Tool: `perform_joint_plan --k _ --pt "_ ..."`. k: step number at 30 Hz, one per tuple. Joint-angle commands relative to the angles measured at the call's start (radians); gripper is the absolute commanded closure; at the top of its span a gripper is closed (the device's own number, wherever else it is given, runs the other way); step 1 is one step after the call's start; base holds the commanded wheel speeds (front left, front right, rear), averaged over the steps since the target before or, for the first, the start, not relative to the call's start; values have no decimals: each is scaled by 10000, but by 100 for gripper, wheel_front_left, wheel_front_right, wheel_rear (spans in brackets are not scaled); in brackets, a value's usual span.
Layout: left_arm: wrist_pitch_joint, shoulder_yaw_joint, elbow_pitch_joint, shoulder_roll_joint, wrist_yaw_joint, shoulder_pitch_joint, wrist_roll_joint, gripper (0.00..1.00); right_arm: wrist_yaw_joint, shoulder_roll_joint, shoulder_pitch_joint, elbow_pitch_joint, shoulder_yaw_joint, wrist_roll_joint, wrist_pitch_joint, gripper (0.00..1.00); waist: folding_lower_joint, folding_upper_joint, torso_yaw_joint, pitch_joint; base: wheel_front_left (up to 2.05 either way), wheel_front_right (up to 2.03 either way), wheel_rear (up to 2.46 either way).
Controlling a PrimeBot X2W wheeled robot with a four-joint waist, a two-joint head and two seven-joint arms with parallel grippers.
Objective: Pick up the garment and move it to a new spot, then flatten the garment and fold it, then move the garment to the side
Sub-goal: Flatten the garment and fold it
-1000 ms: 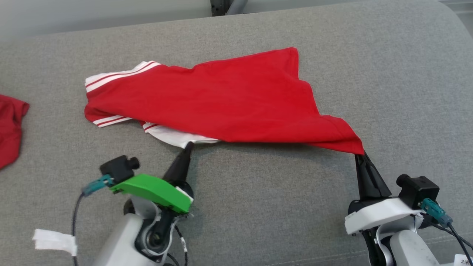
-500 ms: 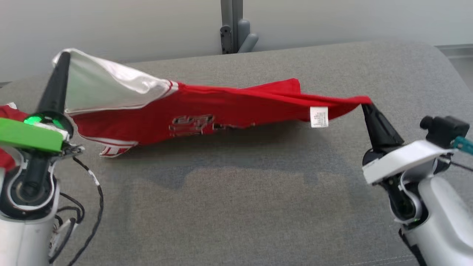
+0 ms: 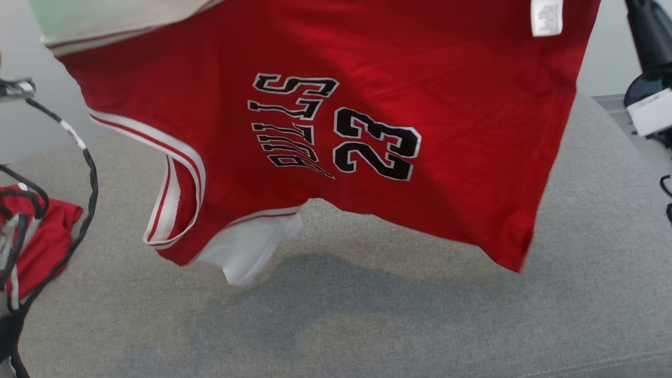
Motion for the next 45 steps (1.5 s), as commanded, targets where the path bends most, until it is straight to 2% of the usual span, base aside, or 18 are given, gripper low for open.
perform_joint_plan --k 1,7,10,13,16,20,24,27,29,33,36,38,45 --pt "64 -14 -62 74 106 -360 17 100 -7 -117 -225 -85 -70 -46 139 100 0 0 -46 -85 0 0 0" --pt "545 -500 236 133 612 -1682 275 100 -7 -407 -1300 -14 -272 -239 1216 100 0 0 -97 -135 0 0 0" --pt "795 -738 766 115 813 -2073 300 100 -7 -216 -1723 432 -267 -307 1784 100 0 0 -147 -46 0 0 0" --pt "1242 -1048 1655 184 956 -2306 293 100 -4 329 -2302 1336 -328 -304 2544 100 0 0 -255 146 0 0 0" --pt "1696 -1227 2627 259 898 -2827 194 100 -4 1012 -3185 2502 -498 -718 3107 100 0 0 -301 652 0 0 0" --pt "1579 -1407 3883 524 355 -4010 858 100 -3 1978 -4794 3729 -637 -2027 3102 100 0 0 -264 2022 0 0 0" --pt "867 -1368 5133 632 -555 -5671 1525 100 -4 2930 -6564 4719 -1027 -3947 2161 100 0 0 -233 3589 0 0 0" --pt "40 -1373 5956 630 -1503 -6919 2038 100 -6 3356 -7829 5266 -1335 -5769 691 100 0 0 -234 4625 0 0 0" --pt "-689 -1386 6210 600 -1886 -7713 2339 100 -7 3610 -8543 5523 -1554 -6878 -341 100 0 0 -180 5281 0 0 0" --pt "-1630 -1675 5877 551 -2059 -8681 2401 100 -7 3878 -9737 5989 -1793 -8697 -1766 100 0 0 72 6615 0 0 0" --pt "-2037 -2100 5202 830 -2062 -8326 1880 100 -10 3923 -10159 6473 -2177 -9814 -2588 100 0 0 301 7345 0 0 0" --pt "-2553 -2558 4925 1128 -2059 -7797 1619 100 -9 3980 -10434 7054 -2810 -10563 -3108 100 0 0 530 7704 0 0 0" --pt "-3420 -3263 5100 1511 -2063 -7374 1034 100 -10 3974 -10901 7985 -3324 -11163 -3626 100 0 0 792 7823 0 0 0"
